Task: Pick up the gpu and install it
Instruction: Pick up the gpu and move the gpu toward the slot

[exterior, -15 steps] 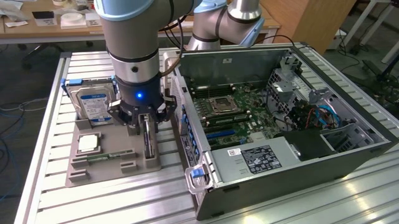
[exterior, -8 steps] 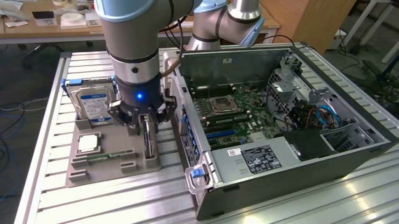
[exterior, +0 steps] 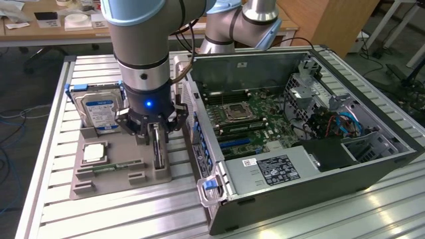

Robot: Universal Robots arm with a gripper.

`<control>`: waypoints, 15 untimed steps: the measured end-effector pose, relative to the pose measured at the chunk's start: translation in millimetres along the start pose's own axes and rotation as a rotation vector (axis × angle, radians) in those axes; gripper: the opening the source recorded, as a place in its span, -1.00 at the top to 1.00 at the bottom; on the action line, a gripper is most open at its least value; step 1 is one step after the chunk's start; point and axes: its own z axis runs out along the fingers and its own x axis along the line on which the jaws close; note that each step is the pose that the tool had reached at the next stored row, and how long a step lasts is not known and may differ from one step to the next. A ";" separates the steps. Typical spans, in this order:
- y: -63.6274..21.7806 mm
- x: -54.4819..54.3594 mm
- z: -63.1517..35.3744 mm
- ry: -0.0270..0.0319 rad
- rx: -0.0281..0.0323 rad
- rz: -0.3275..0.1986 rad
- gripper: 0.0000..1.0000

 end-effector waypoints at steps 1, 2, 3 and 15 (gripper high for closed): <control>0.0 0.0 0.1 -0.0001 -0.0001 0.000 0.05; 0.0 0.0 0.1 -0.0001 -0.0001 0.000 0.05; 0.0 0.0 0.1 -0.0001 -0.0001 0.000 0.05; -0.5 0.3 10.6 -0.0001 -0.0001 0.000 0.05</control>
